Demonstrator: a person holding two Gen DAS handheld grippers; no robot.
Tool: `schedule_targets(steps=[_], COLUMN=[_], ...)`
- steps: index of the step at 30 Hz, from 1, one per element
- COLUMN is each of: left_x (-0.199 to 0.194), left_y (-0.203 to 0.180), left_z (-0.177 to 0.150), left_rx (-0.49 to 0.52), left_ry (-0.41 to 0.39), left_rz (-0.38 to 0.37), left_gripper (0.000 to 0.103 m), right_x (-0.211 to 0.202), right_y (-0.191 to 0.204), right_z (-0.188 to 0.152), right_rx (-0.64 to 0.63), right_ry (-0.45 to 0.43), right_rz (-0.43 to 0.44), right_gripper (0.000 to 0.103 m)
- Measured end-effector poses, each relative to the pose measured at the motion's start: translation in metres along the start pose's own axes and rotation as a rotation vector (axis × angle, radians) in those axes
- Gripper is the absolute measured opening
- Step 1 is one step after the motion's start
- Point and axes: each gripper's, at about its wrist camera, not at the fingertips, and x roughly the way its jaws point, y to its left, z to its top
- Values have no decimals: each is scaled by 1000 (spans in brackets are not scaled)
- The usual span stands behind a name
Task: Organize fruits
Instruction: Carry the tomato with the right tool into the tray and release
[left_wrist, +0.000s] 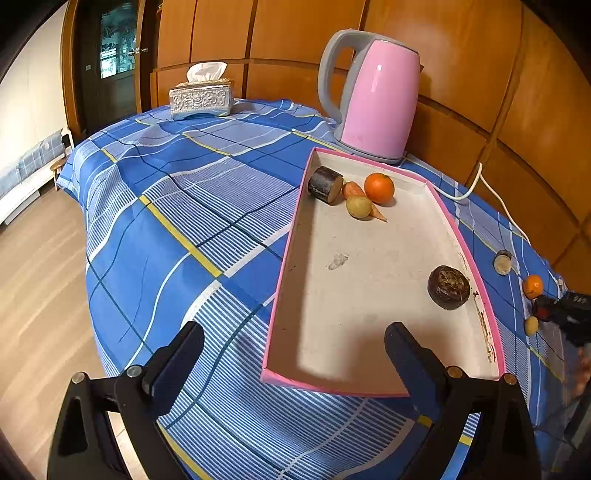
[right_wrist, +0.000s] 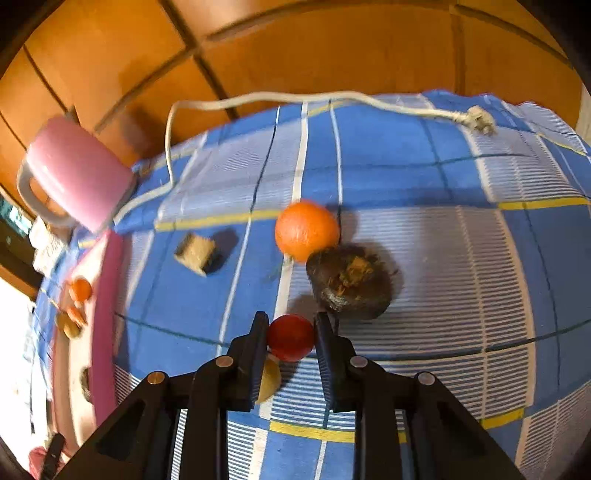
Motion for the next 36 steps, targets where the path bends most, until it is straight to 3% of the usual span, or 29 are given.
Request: schedule_targets(steps=[6,19,25,27,36], left_x=[-1,-2,-1,-1,-1], left_y=[-1,5,7,7,7], left_z=[-1,-3,-4,-4,-3], left_rx=[3,-22,-27,-28,-29], left_ry=[2,13,20,23,20], left_rz=[-6,-13,-14,-15,-15], left_gripper=[99,99,99,99,99], right_x=[-36,-22,-14,-13,-14], right_y=[22,157,199,209,198], right_z=[3,-68,-78,-78,-79], right_rx=[-81,-512,-552,-557,-536], right_ry=[-84,118,161,149,129], right_rz=[58,333,396,396,355], right_gripper=[25,25,27,31,32])
